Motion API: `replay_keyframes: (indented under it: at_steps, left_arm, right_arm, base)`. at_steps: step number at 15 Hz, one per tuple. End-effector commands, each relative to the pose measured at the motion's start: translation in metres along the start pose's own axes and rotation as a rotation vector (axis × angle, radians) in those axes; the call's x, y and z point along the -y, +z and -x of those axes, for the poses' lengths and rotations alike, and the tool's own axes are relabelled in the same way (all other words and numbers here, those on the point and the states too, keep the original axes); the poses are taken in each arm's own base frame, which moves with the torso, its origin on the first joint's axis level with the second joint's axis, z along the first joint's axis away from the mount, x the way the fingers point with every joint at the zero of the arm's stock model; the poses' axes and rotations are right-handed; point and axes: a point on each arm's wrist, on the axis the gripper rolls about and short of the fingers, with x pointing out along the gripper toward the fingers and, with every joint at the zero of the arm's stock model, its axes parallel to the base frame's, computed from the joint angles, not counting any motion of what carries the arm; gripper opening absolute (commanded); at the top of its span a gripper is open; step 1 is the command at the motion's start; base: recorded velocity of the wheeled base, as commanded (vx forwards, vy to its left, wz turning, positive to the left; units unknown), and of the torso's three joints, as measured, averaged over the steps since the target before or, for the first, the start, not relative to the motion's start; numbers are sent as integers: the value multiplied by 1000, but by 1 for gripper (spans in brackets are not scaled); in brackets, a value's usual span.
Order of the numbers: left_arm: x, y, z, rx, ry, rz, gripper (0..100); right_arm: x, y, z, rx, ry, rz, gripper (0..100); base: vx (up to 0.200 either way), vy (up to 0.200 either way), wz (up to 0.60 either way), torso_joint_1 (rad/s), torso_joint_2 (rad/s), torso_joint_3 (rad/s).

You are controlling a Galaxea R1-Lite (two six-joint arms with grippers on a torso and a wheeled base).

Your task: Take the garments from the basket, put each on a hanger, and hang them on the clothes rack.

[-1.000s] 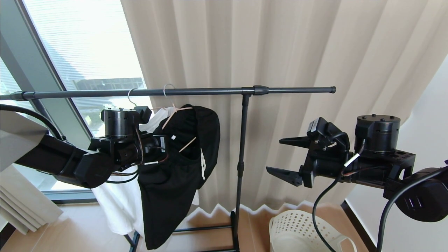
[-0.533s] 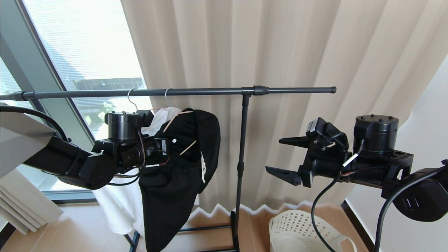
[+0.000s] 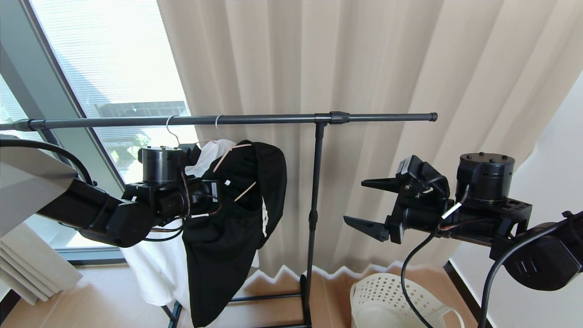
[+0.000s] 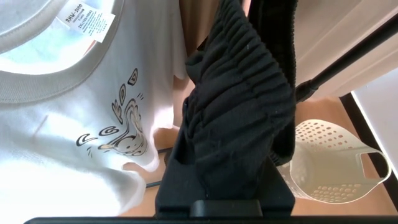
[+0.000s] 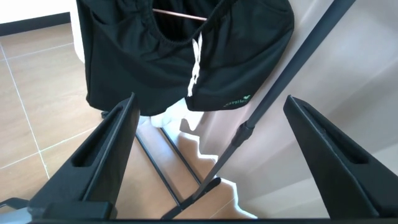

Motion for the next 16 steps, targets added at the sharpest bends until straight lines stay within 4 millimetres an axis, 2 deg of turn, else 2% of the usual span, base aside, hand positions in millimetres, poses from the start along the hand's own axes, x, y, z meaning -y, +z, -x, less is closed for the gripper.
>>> replay_keyframes:
  at_steps: [1,7,10,16]
  left_arm:
    - [0,1,1,3,0,-1,100]
    - [0,6,9,20,15,-2,100]
    - [5,16,33,59,30,-5,100]
    - [14,19,94,104,-1,-13,100]
  right_arm:
    - [0,-1,-1,-2,1,-1,100]
    - [0,0,0,2,0,2,100]
    - [-3,7,8,19,-6,13,100]
    - [-22,29,49,80,-42,53,100]
  base:
    - [0,0,0,0,0,0]
    - [0,0,0,0,0,0]
    - [0,0,0,0,0,0]
    - [0,0,0,0,0,0]
